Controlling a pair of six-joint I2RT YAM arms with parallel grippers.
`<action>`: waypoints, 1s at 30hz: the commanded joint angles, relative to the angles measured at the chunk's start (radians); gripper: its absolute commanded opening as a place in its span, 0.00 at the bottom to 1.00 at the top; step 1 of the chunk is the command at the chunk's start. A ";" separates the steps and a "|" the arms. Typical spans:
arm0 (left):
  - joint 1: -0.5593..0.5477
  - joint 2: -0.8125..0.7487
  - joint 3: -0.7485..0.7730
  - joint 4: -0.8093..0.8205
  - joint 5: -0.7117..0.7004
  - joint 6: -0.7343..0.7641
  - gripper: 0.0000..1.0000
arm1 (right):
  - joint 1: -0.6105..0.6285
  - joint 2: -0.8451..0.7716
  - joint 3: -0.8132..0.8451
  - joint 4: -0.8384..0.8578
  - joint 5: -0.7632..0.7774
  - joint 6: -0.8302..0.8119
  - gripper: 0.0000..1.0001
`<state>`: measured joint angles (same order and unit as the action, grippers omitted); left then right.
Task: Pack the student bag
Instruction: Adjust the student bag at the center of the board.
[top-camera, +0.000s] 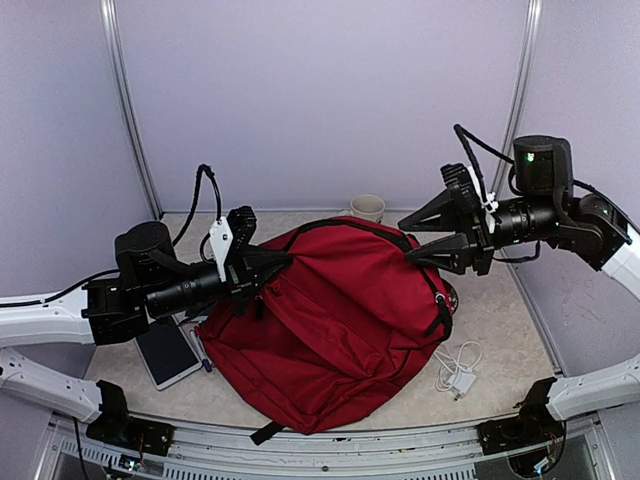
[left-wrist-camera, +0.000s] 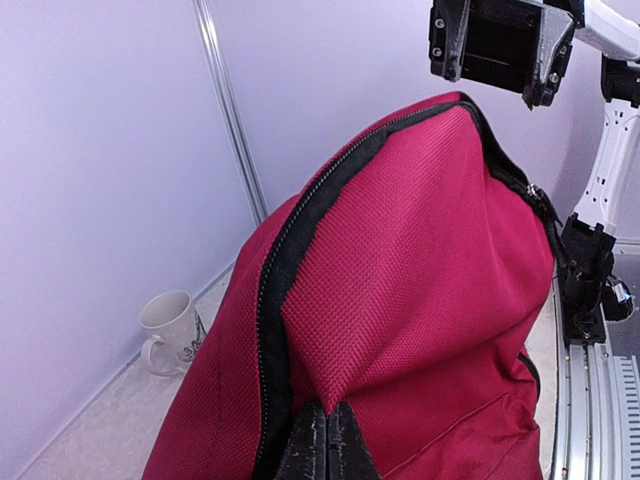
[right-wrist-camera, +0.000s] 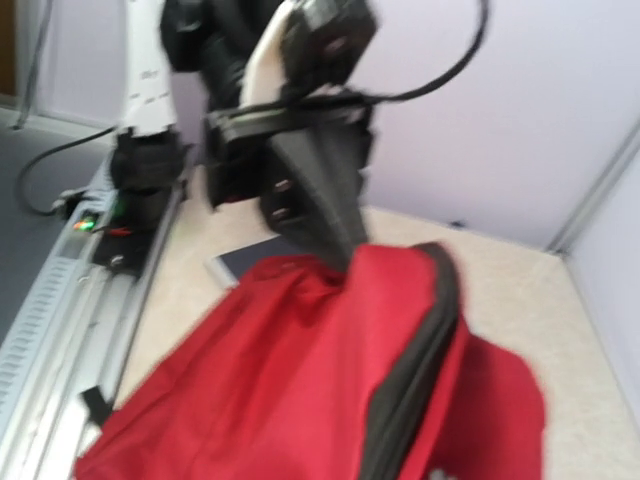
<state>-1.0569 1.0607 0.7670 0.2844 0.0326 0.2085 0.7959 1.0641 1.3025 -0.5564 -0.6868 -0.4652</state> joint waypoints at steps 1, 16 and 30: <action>-0.007 -0.027 -0.004 0.101 -0.037 -0.016 0.00 | 0.003 -0.028 -0.032 0.079 0.074 0.066 0.48; 0.016 0.003 -0.032 0.109 -0.180 -0.107 0.00 | -0.144 -0.098 -0.249 0.164 0.163 0.323 0.69; 0.071 0.041 -0.054 0.108 -0.196 -0.150 0.00 | -0.273 -0.280 -0.564 0.244 -0.189 0.403 0.73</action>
<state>-0.9955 1.1053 0.7238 0.2924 -0.1558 0.0784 0.5278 0.8433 0.8108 -0.3660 -0.7685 -0.0868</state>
